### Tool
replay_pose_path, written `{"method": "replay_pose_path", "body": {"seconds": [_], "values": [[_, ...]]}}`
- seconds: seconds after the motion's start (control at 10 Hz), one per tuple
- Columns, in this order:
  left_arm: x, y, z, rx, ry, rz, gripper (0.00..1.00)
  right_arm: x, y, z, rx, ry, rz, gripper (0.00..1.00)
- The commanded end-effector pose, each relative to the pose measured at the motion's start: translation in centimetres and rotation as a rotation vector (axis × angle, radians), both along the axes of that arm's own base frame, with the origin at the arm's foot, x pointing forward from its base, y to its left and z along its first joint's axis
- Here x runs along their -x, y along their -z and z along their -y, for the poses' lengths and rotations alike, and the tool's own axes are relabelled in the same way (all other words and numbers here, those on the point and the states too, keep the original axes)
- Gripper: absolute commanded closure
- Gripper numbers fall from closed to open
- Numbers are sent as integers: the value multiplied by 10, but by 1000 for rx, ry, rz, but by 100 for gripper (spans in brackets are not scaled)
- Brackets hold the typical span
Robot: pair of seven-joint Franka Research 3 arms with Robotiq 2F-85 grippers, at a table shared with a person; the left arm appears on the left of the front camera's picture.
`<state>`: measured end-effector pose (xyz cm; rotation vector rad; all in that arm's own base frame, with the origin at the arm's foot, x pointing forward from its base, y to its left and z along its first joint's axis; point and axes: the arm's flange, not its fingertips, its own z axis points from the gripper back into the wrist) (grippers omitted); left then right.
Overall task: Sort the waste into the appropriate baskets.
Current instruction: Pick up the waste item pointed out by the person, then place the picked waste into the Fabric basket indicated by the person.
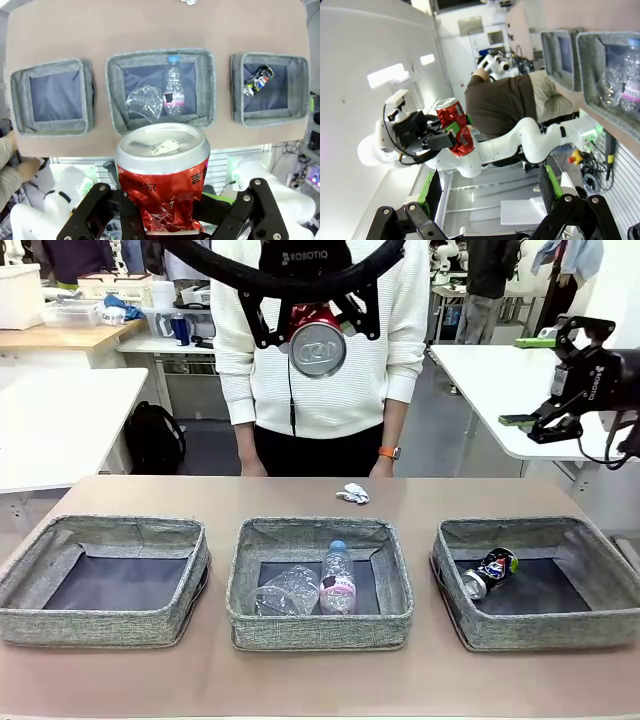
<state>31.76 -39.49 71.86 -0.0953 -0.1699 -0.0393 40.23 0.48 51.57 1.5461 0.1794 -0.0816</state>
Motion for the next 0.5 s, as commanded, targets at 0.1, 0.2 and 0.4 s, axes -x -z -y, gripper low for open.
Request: {"method": "replay_pose_path", "body": {"seconds": [0.1,0.2,0.4], "values": [[1,-3,-4,-3,4,-2,91,0,-3,1,12,-3,-14,0],[1,-3,-4,-3,4,-2,91,0,-3,1,12,-3,-14,0],[1,-3,-4,-3,4,-2,91,0,-3,1,12,-3,-14,0]]}}
